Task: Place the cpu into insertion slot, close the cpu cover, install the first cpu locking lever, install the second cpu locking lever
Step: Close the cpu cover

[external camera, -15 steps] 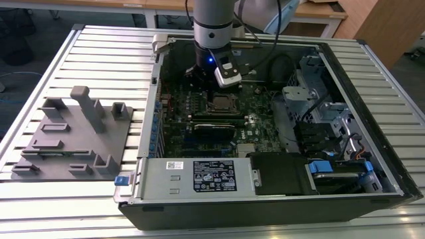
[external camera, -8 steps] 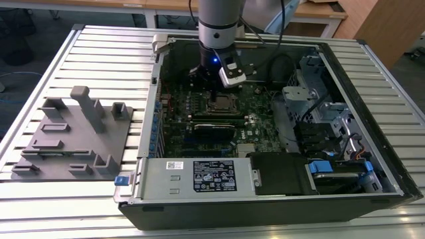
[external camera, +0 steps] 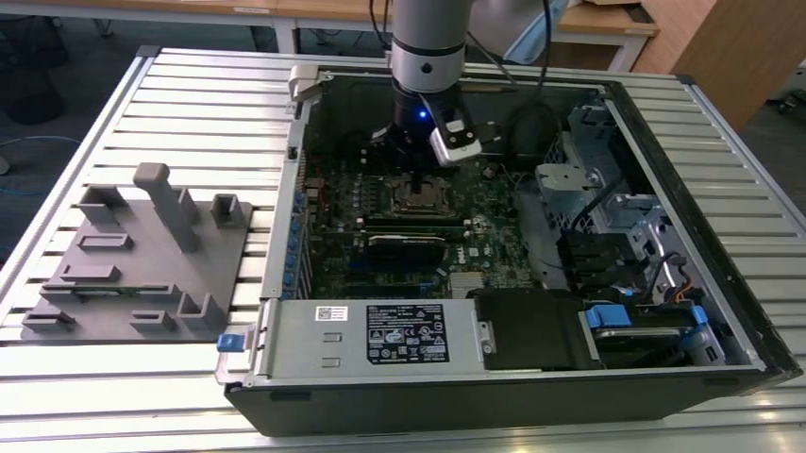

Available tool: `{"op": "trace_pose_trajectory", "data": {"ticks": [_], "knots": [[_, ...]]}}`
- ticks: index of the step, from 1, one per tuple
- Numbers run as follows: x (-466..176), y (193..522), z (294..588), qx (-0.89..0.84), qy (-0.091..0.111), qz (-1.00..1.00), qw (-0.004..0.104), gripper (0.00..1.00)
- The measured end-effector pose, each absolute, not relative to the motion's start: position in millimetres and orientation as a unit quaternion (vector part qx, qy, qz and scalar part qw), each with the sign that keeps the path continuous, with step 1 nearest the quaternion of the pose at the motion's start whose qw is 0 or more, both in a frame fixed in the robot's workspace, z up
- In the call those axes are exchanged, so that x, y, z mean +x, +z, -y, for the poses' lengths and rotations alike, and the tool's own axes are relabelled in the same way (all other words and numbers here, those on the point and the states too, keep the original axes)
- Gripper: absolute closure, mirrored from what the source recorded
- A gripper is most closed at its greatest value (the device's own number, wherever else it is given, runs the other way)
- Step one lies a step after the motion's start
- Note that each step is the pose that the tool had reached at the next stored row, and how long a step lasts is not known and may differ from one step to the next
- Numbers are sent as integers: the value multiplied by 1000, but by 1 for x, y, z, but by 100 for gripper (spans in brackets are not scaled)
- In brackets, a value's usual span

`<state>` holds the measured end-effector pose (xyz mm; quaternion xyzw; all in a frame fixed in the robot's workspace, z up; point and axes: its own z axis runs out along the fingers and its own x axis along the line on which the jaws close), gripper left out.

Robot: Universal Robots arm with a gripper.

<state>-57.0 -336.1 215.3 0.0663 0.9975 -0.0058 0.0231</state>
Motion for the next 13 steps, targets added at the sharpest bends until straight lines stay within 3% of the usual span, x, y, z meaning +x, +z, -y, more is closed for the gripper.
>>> {"op": "trace_pose_trajectory", "data": {"ticks": [13], "knots": [[-52,219,336,66,-6,-998,23,90]]}}
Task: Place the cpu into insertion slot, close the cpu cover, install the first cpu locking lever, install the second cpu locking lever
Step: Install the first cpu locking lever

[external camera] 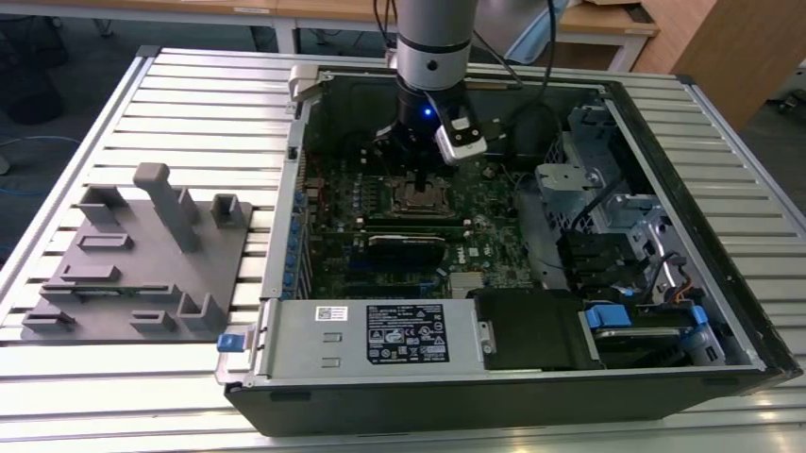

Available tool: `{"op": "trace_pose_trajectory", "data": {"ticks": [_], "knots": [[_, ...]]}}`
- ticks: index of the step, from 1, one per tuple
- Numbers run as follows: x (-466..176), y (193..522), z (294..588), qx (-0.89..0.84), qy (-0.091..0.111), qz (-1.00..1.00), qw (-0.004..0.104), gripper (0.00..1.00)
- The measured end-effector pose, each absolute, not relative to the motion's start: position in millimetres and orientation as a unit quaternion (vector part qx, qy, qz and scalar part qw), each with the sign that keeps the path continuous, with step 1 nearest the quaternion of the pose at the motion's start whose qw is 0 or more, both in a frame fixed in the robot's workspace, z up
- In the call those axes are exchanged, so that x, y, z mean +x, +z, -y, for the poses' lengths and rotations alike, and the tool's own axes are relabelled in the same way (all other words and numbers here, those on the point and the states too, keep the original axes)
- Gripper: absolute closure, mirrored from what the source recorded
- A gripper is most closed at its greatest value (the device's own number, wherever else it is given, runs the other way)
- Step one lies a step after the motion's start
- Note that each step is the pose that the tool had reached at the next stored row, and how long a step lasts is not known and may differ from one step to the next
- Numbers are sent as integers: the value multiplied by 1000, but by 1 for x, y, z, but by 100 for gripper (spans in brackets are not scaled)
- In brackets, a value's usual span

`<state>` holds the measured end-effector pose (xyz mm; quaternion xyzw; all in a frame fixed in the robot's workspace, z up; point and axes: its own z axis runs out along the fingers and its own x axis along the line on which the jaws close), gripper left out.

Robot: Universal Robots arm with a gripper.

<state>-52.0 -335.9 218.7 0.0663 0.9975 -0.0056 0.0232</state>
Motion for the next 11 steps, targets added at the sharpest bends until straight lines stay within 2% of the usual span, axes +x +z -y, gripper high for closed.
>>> {"op": "trace_pose_trajectory", "data": {"ticks": [11], "knots": [[-52,223,336,66,-6,-998,23,90]]}}
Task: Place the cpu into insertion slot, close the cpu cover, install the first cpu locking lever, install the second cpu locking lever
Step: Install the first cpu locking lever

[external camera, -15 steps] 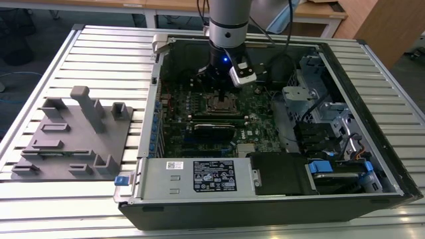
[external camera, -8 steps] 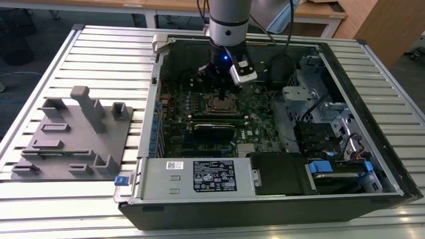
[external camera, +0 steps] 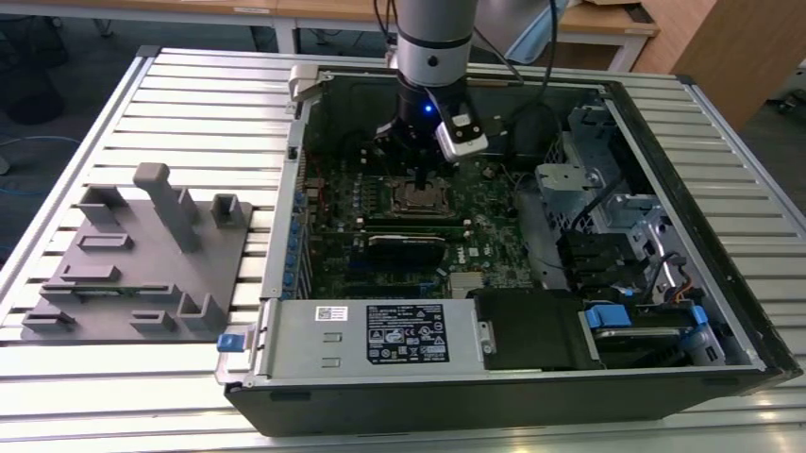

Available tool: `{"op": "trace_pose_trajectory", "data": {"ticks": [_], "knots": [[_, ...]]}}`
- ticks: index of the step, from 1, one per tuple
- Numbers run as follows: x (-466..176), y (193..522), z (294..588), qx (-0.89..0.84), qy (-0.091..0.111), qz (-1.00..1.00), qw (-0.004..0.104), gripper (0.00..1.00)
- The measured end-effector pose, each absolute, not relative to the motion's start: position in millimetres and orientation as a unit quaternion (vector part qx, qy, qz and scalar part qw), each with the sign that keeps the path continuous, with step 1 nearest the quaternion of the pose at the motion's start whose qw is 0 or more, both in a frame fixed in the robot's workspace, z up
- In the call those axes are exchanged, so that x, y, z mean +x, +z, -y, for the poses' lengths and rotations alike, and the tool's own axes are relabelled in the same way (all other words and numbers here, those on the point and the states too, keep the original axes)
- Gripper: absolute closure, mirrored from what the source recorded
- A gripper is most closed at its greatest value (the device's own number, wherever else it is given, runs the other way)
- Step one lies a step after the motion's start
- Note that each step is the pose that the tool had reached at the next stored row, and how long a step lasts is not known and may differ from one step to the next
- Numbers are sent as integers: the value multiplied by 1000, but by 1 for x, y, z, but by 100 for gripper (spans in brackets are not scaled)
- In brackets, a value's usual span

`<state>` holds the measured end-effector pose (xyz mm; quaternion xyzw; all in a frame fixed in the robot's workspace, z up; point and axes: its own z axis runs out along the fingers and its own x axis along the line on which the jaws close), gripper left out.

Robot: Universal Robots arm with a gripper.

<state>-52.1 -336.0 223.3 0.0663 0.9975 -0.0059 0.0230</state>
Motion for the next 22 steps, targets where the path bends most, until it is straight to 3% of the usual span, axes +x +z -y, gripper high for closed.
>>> {"op": "trace_pose_trajectory", "data": {"ticks": [22], "knots": [[-52,231,336,66,-6,-998,23,90]]}}
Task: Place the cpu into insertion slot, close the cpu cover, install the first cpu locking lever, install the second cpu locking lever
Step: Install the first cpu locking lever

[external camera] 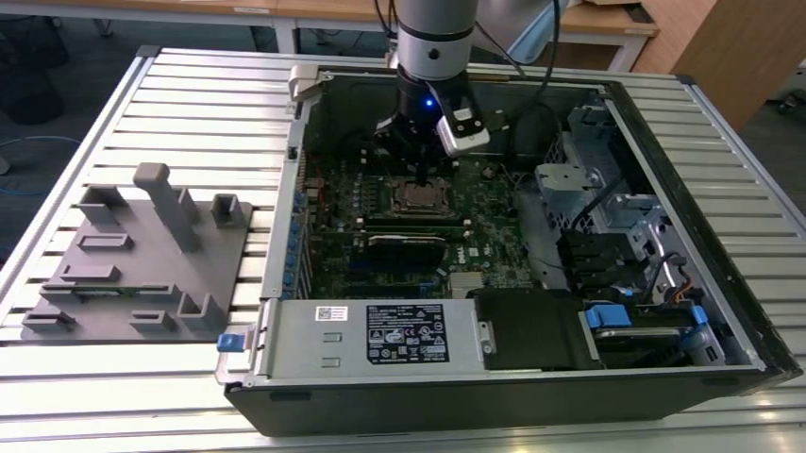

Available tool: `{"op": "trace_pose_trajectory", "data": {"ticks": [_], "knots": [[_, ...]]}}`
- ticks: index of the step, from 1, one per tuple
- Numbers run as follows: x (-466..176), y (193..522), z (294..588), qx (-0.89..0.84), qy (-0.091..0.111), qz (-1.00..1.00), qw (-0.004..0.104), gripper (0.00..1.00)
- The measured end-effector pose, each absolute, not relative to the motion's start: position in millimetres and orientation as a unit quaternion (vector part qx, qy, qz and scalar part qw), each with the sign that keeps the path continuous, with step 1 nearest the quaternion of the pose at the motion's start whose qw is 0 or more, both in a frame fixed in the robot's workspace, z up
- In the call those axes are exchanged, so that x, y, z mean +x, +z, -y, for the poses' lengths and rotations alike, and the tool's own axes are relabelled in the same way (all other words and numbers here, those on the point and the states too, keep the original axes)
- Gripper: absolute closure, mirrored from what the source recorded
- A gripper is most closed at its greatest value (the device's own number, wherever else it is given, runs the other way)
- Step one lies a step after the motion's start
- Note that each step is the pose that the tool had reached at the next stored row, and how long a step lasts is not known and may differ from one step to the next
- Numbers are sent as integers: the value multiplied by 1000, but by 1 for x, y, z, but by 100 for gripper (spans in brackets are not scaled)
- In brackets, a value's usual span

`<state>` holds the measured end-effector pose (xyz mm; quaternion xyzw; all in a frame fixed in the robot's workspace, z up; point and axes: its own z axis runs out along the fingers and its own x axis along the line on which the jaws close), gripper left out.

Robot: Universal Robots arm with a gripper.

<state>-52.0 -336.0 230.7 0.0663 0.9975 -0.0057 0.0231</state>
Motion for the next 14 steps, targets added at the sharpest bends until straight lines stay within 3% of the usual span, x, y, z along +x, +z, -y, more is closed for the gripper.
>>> {"op": "trace_pose_trajectory", "data": {"ticks": [14], "knots": [[-52,237,336,66,-6,-998,23,90]]}}
